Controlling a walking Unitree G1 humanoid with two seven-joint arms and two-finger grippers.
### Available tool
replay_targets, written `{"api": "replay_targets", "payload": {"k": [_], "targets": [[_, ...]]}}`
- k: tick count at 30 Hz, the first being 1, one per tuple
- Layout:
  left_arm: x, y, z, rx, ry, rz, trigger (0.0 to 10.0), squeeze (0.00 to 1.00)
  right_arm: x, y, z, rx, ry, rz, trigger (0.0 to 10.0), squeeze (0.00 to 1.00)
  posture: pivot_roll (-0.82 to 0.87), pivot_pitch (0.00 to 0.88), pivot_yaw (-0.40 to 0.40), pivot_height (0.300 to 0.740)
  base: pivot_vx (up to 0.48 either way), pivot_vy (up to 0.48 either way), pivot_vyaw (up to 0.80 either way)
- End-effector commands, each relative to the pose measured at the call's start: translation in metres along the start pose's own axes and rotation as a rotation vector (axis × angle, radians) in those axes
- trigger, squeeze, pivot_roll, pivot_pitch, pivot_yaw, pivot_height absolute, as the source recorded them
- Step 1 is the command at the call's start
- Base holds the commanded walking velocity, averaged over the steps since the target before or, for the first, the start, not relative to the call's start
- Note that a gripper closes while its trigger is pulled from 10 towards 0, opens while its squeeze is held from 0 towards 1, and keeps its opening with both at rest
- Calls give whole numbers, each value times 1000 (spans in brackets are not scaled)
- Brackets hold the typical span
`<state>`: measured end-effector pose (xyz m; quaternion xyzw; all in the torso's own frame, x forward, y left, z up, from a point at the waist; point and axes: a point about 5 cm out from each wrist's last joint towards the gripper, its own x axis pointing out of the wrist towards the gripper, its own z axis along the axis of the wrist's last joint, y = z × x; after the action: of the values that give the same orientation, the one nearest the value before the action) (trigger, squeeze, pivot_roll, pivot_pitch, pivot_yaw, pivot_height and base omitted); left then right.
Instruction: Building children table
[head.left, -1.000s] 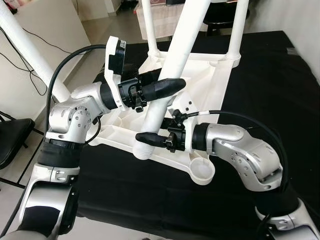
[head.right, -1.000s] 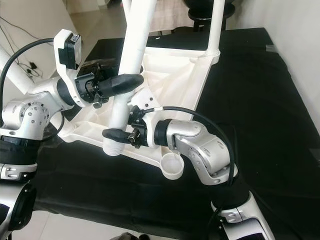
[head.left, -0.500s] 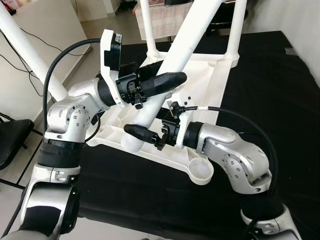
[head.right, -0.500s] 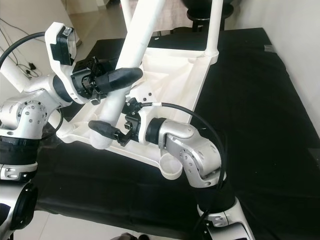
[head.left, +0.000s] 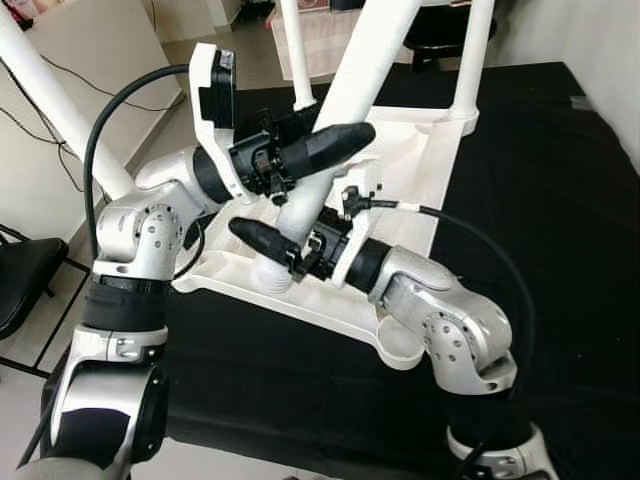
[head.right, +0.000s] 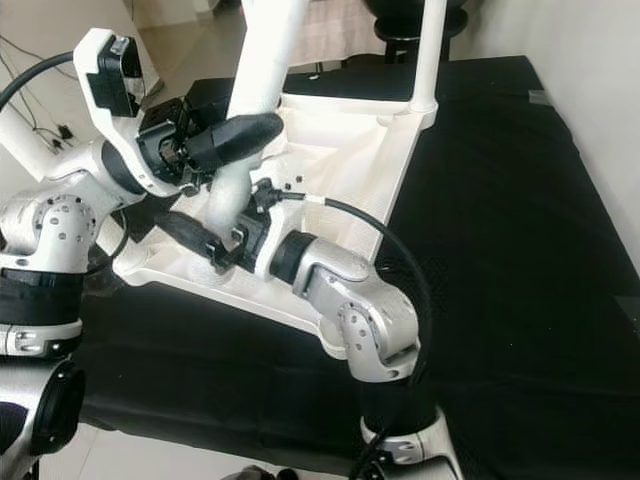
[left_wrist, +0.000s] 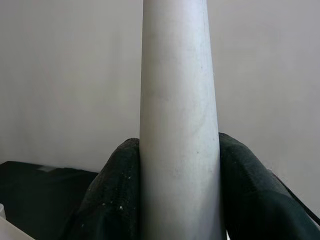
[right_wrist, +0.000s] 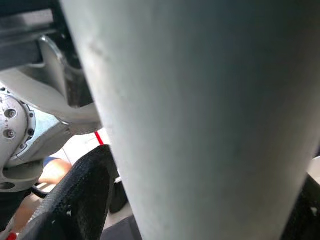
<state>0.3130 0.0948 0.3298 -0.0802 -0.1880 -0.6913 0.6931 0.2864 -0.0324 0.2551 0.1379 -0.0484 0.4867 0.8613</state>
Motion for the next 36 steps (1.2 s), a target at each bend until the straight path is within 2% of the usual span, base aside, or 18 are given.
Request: {"api": "replay_targets", "payload": {"k": [1,7,16,17,18,19,21,23,24,25,26,27,28,30,34,36], "targets": [[30,-18,-15,-57,35,-172,0,0,16,18,2,18,-12,71,0,0,-153,105,153,740,0,0,0],[29,-15,-10,-47,16,-156,0,0,18,21,3,39,-43,67,0,0,-152,107,155,740,0,0,0],[29,-12,-8,-31,-10,-109,0,0,17,15,6,45,-74,32,0,0,-148,111,158,740,0,0,0],[29,-6,-7,-26,-23,-53,10000,725,16,13,7,40,-78,19,0,0,-148,113,158,740,0,0,0],[27,-1,-4,-28,-50,2,10000,1000,15,9,7,26,-73,3,0,0,-149,114,159,740,0,0,0],[24,4,0,-20,-76,52,10000,1000,14,6,6,12,-66,-14,0,0,-150,115,159,740,0,0,0],[24,4,0,-20,-76,52,10000,1000,14,6,6,12,-66,-14,0,0,-150,115,159,740,0,0,0],[16,16,14,5,-146,171,10000,1000,9,-4,5,-25,-48,-60,0,0,-145,118,157,740,0,0,0],[16,16,14,5,-146,171,10000,1000,9,-4,5,-25,-48,-60,0,0,-145,118,157,740,0,0,0],[8,24,26,41,-182,251,10000,1000,4,-13,6,-54,-36,-96,0,0,-145,122,156,740,0,0,0],[8,24,26,41,-182,251,10000,1000,4,-13,6,-54,-36,-96,0,0,-145,122,156,740,0,0,0],[-1,29,38,75,-219,320,10000,1000,-1,-21,7,-75,-28,-129,0,0,-143,123,154,740,0,0,0],[-17,34,62,155,-276,433,10000,1000,-10,-36,9,-118,-12,-199,0,0,-141,126,152,740,0,0,0],[-21,34,70,176,-298,464,10000,1000,-13,-41,9,-133,-6,-223,0,0,-141,126,152,740,0,0,0],[-41,34,108,356,-369,691,10000,1000,-33,-73,21,-200,-35,-424,0,0,-137,132,149,740,0,0,0],[-44,32,111,375,-379,714,10000,1000,-37,-79,25,-208,-51,-466,0,0,-138,132,149,740,0,0,0]]}}
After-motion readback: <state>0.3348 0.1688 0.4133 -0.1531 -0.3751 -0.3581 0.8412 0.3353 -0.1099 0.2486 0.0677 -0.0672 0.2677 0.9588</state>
